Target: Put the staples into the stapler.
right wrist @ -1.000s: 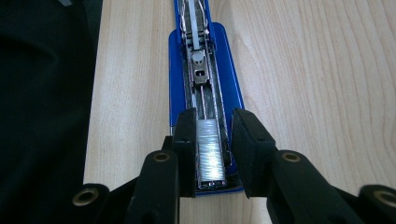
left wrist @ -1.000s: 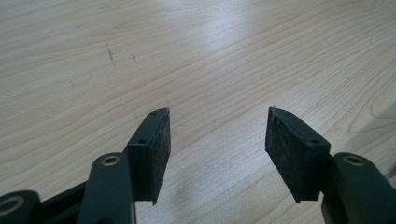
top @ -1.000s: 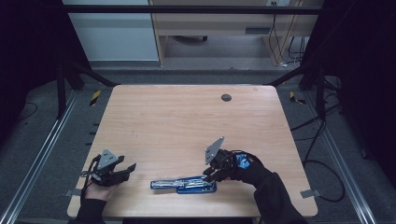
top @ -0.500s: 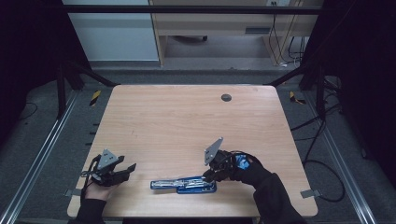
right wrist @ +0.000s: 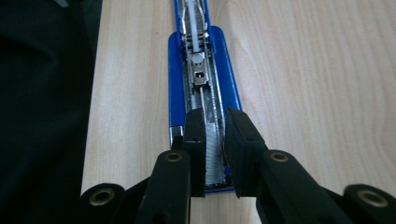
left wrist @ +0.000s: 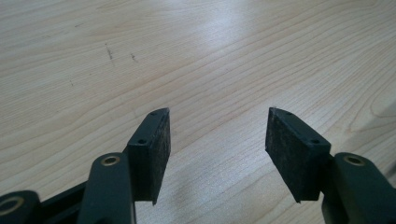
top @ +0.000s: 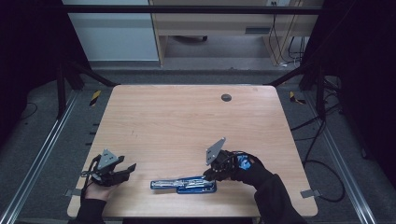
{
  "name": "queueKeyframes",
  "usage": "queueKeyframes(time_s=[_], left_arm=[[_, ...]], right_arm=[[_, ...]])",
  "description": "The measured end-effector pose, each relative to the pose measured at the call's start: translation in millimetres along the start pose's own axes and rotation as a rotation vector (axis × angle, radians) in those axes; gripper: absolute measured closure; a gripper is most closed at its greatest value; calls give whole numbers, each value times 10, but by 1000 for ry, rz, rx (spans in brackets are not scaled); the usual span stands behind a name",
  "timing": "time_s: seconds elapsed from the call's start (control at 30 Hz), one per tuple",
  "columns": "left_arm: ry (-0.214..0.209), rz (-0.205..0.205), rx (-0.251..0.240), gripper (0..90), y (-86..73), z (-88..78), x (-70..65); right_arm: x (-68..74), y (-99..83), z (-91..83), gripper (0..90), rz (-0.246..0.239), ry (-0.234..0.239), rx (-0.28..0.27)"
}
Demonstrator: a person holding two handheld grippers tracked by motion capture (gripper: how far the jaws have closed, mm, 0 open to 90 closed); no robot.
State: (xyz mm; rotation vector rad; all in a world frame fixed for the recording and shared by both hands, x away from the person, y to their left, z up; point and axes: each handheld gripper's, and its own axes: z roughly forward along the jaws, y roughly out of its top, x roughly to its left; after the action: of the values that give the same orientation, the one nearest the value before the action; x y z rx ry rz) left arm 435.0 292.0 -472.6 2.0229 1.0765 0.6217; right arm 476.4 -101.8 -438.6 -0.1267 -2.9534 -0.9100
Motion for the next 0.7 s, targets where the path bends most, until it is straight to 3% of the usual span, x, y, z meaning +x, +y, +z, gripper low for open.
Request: queueKeyframes(time_s=[0.13, 0.33, 0.43, 0.7], left_arm=[[-1, 2, -1, 404, 3, -1, -7], [-7, 0, -12, 404, 14, -16, -24], [-18, 13, -23, 404, 35, -32, -51], [-88, 41, -60, 411, 102, -90, -141]], right_arm=[[17, -6, -37, 752, 18, -64, -36], [76, -61, -76, 726, 108, -153, -120], [122, -119, -122, 729, 162, -202, -187], [246, -327, -223, 819, 282, -300, -317]])
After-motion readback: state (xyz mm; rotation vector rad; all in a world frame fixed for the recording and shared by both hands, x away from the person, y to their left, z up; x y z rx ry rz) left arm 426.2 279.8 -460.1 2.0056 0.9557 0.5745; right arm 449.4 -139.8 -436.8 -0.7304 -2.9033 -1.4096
